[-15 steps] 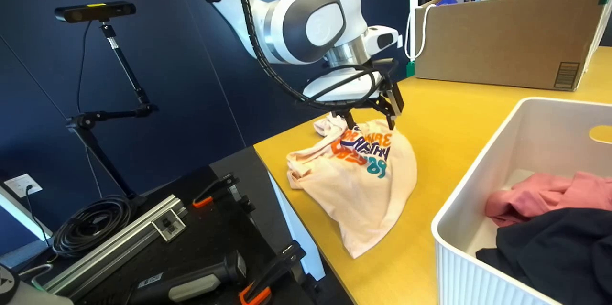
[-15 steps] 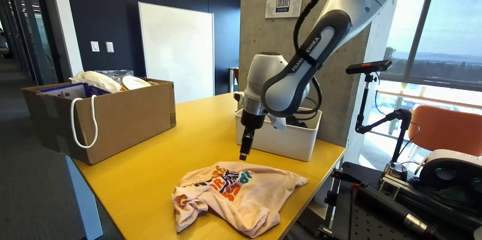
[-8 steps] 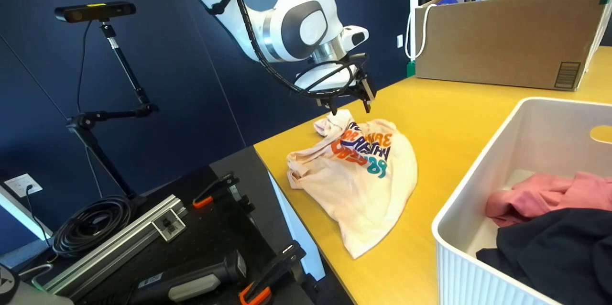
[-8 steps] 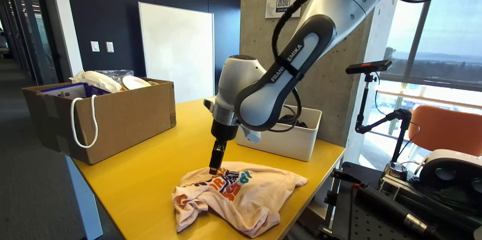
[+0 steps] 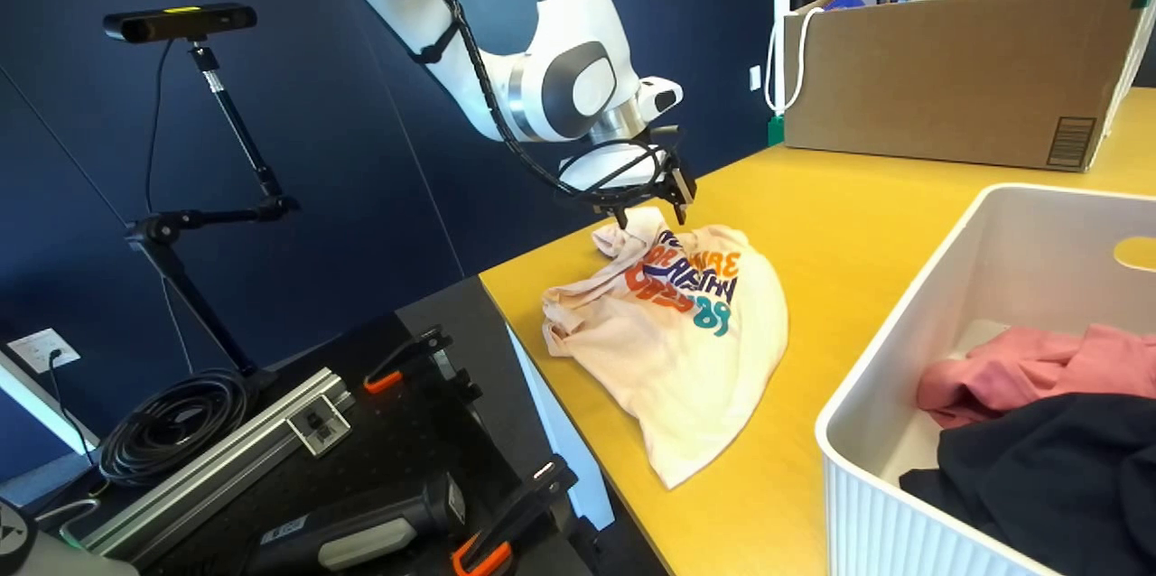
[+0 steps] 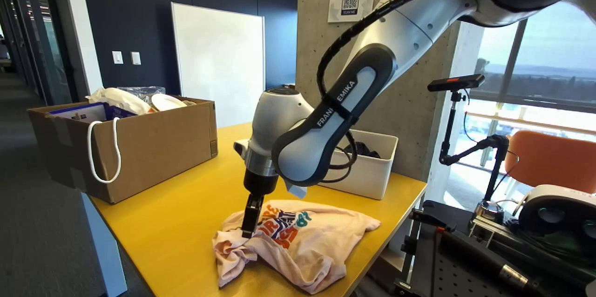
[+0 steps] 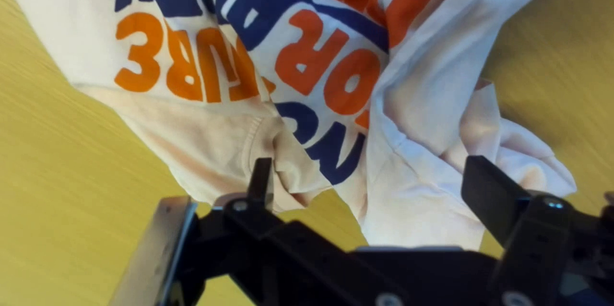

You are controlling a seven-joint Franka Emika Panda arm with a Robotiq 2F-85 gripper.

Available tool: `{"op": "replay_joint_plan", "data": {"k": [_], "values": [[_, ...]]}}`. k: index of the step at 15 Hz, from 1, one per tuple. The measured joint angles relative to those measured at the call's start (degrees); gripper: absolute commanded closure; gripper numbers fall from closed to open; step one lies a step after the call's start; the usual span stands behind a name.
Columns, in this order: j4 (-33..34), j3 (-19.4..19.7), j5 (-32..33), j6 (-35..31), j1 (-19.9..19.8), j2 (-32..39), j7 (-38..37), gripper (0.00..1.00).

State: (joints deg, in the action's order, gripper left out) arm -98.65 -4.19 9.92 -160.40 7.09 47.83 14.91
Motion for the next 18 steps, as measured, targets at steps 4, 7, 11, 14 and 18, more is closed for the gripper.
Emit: {"op": "replay_joint_plan", "data": {"k": [4, 7, 11, 14, 18], "values": [[3.78, 0.04, 0.08, 2.53, 1.13, 2.7, 0.0, 0.0], [5.65, 0.12, 0.57, 3.09, 2.06, 4.01, 0.03, 0.0], [7.72, 0.26, 1.49, 3.46, 3.56, 3.82, 0.03, 0.0], [9.49, 0.42, 1.92, 5.12, 3.91, 3.98, 0.03, 0.0], [11.39, 0.54, 2.06, 6.94, 3.95, 5.31, 0.03, 0.0]]}}
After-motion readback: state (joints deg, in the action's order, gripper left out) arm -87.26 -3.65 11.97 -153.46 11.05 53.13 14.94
